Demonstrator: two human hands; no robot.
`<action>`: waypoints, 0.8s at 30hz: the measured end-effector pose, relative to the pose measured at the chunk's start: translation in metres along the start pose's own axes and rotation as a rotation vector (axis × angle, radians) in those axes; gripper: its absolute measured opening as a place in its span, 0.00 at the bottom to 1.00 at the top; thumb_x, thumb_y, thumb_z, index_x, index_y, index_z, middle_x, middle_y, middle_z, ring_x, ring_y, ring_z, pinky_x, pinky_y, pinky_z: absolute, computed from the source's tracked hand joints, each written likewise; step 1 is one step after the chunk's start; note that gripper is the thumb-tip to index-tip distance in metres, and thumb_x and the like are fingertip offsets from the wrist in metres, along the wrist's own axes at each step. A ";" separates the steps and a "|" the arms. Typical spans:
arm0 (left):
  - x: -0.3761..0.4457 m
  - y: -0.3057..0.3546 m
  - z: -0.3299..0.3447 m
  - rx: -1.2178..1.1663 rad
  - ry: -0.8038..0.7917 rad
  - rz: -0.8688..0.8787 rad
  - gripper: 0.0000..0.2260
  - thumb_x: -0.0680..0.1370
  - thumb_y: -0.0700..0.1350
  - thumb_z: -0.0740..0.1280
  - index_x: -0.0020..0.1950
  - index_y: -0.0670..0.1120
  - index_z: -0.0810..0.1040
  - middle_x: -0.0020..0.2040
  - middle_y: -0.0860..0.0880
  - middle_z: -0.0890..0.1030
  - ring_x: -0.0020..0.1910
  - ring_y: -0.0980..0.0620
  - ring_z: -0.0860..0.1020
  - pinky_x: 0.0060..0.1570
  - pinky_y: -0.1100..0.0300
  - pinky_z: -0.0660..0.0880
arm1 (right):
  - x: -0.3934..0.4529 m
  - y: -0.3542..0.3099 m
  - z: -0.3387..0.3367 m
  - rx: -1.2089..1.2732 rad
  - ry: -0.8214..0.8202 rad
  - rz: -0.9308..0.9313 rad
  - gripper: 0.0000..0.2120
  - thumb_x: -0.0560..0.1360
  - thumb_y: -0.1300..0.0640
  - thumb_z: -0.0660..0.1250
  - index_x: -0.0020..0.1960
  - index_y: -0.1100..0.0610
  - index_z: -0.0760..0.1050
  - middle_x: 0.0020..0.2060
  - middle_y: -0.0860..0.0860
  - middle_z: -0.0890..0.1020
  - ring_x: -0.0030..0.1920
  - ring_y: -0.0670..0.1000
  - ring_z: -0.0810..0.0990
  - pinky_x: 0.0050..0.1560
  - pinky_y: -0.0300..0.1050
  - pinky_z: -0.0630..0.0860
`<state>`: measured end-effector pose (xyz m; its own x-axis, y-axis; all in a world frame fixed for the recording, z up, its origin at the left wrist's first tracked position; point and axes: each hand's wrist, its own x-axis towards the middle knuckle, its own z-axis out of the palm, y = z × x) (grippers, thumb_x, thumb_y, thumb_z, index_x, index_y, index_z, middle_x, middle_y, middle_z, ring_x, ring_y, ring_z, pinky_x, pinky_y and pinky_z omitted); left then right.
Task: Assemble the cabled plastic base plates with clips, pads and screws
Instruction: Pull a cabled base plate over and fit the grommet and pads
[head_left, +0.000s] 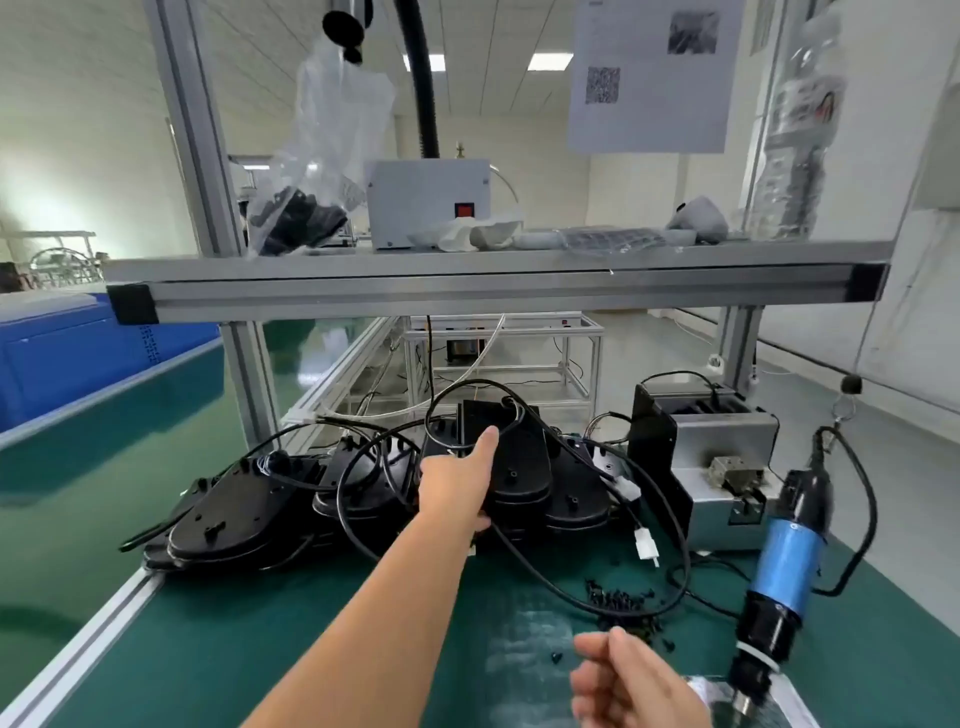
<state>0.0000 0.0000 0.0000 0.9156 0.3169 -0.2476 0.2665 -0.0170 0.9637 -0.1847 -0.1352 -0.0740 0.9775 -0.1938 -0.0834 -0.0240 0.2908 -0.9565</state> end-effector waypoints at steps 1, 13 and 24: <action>0.001 0.005 0.004 -0.061 -0.006 -0.052 0.37 0.66 0.65 0.72 0.65 0.41 0.70 0.59 0.45 0.75 0.55 0.42 0.76 0.29 0.54 0.79 | 0.003 0.000 -0.001 0.008 -0.003 0.024 0.20 0.80 0.60 0.60 0.34 0.63 0.83 0.29 0.64 0.80 0.27 0.59 0.78 0.36 0.50 0.72; -0.003 0.025 -0.012 -0.418 -0.095 -0.141 0.14 0.74 0.53 0.69 0.50 0.44 0.75 0.42 0.45 0.82 0.35 0.49 0.79 0.21 0.65 0.71 | 0.001 0.006 -0.008 -0.031 -0.112 0.013 0.19 0.80 0.58 0.59 0.37 0.58 0.84 0.31 0.61 0.82 0.28 0.54 0.81 0.28 0.37 0.75; -0.135 -0.033 -0.123 -0.490 -0.431 -0.053 0.18 0.68 0.51 0.70 0.56 0.46 0.81 0.53 0.42 0.84 0.49 0.44 0.84 0.44 0.47 0.81 | 0.011 -0.049 0.029 0.407 -0.273 0.307 0.38 0.64 0.33 0.61 0.68 0.51 0.66 0.50 0.62 0.84 0.48 0.60 0.85 0.35 0.50 0.82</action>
<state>-0.1694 0.0743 0.0137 0.9708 -0.1047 -0.2159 0.2398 0.4550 0.8576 -0.1669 -0.1239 -0.0202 0.9584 0.1893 -0.2136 -0.2854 0.6427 -0.7110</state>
